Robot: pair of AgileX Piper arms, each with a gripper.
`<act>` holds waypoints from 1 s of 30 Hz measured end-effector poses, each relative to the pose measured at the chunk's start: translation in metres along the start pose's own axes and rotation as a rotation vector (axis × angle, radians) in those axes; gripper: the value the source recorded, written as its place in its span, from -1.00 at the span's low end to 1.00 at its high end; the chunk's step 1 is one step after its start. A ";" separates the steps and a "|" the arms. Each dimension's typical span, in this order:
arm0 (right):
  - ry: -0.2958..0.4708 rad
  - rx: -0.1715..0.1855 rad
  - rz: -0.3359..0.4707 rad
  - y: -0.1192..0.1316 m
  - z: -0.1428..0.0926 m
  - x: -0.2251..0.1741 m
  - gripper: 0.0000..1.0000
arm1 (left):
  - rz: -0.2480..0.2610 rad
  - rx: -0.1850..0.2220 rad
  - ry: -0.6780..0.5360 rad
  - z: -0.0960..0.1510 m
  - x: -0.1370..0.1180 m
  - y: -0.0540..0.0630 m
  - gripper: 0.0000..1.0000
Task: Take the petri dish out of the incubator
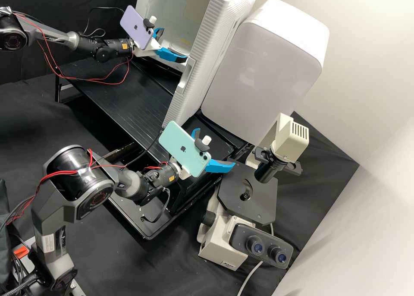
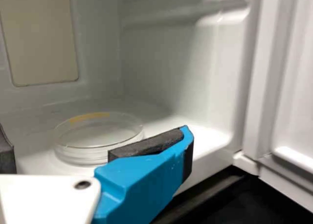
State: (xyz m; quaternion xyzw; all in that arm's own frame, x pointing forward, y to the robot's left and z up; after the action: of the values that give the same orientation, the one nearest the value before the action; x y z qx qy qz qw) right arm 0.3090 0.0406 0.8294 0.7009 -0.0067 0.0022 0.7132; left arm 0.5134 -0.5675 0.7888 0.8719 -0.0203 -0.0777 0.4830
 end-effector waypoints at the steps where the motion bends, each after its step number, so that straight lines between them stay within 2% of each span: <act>1: 0.000 0.000 0.000 0.000 0.000 0.000 1.00 | -0.010 -0.001 0.007 -0.001 0.001 -0.001 1.00; 5: 0.000 0.000 0.000 0.000 0.000 0.000 1.00 | -0.027 -0.005 0.027 -0.002 0.007 -0.001 1.00; 12: 0.000 0.000 0.000 0.000 0.000 0.000 1.00 | 0.000 -0.009 0.045 -0.002 0.010 0.008 1.00; 16: 0.000 0.000 0.000 0.000 0.000 0.000 1.00 | 0.000 0.002 0.060 -0.003 0.014 0.005 1.00; 18: 0.000 0.000 0.000 0.000 0.000 0.000 1.00 | -0.012 0.007 0.072 -0.005 0.015 -0.001 1.00; 21: 0.000 0.000 0.000 0.000 0.000 0.000 1.00 | -0.013 -0.021 0.084 -0.004 0.019 -0.004 1.00; 27: 0.000 0.000 0.000 0.000 0.000 0.000 1.00 | -0.007 0.006 0.094 -0.001 0.020 -0.002 1.00; 30: 0.000 0.000 0.000 0.000 0.000 0.000 1.00 | -0.002 0.038 0.092 0.002 0.021 0.000 1.00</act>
State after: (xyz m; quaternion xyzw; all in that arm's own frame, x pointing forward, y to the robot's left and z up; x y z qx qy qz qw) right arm 0.3090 0.0406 0.8294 0.7009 -0.0067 0.0022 0.7132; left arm 0.5335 -0.5716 0.7857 0.8836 0.0014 -0.0378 0.4668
